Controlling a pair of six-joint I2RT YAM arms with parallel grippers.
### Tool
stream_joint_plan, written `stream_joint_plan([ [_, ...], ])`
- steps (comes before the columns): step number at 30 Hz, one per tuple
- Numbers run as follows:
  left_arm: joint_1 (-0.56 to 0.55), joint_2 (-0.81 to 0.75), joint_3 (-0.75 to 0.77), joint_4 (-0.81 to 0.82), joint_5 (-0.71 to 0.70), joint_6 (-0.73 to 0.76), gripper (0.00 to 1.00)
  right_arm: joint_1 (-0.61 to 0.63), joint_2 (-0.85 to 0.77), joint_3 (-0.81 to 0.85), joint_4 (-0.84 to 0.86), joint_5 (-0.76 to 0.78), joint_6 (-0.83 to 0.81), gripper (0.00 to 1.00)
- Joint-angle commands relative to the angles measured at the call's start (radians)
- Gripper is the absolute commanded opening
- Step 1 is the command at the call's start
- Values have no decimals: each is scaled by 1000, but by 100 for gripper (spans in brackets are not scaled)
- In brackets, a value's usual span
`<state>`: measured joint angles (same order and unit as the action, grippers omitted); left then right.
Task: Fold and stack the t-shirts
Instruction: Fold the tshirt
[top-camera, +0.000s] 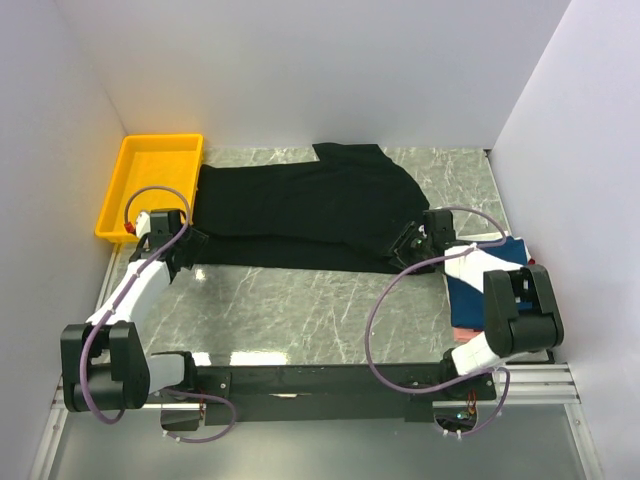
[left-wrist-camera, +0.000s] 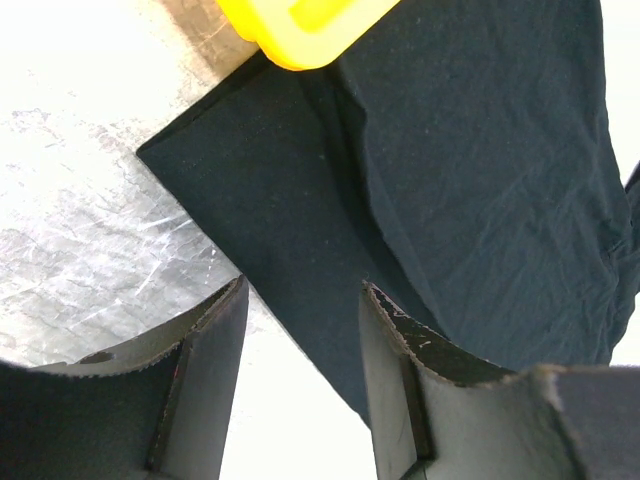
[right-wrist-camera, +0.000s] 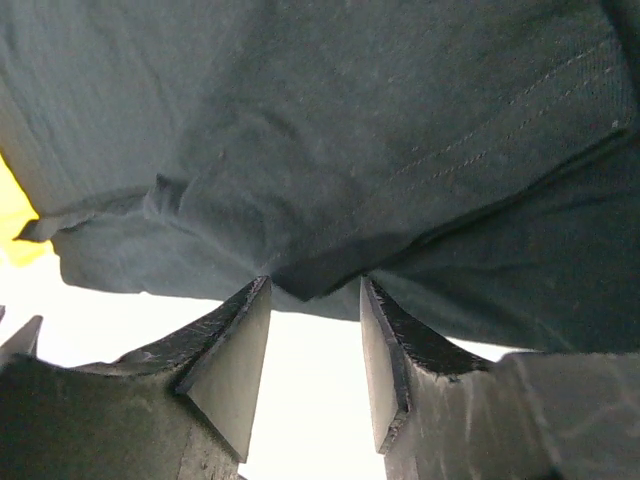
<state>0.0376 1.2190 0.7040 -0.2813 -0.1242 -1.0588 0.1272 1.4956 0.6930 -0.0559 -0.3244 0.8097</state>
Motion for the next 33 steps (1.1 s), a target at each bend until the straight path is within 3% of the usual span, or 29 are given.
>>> stream_joint_plan([
  [1,-2,-18,-8,33,17,23,53,9,37,26,54,21,32,47],
  [9,-2,-27,-1,25,14,33,53,29,101,147,42,36,46,8],
  [14,-2,-24,2,25,11,36,52,51,164,250,4,56,42,0],
  [25,-2,-16,15,16,18,49,52,60,452,629,-116,62,6,0],
  [28,-2,-16,11,21,24,49,52,61,495,710,-131,21,-15,16],
  [29,-2,-16,8,24,26,49,52,61,517,727,-130,6,-21,28],
  [31,-2,-15,2,28,32,46,52,68,532,769,-128,-27,-43,40],
  [33,-2,-9,-1,31,34,45,52,72,538,804,-142,-28,-58,43],
])
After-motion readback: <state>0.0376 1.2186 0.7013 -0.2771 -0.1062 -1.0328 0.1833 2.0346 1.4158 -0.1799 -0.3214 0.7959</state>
